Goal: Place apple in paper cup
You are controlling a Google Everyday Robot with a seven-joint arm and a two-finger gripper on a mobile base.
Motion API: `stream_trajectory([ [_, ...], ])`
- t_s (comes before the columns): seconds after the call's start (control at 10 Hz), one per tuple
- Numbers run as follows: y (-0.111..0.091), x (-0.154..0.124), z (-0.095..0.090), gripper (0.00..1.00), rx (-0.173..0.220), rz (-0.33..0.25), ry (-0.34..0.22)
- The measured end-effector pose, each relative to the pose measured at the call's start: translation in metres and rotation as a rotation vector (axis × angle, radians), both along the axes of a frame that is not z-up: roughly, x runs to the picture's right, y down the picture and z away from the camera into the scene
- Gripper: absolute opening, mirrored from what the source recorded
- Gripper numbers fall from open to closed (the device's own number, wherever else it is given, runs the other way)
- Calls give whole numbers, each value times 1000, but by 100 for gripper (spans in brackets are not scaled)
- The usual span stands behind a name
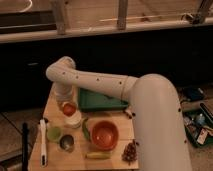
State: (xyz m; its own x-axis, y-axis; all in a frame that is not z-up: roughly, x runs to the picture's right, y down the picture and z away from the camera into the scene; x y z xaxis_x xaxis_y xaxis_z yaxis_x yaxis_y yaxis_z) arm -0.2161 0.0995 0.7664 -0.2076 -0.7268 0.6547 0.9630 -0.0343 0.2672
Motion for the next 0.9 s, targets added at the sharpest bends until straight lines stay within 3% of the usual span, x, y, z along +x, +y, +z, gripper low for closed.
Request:
stream_trajectory([
  [0.4,0,-1,0,37,-1,-3,-6],
  [0.9,0,-1,0,38,0,-11,-5],
])
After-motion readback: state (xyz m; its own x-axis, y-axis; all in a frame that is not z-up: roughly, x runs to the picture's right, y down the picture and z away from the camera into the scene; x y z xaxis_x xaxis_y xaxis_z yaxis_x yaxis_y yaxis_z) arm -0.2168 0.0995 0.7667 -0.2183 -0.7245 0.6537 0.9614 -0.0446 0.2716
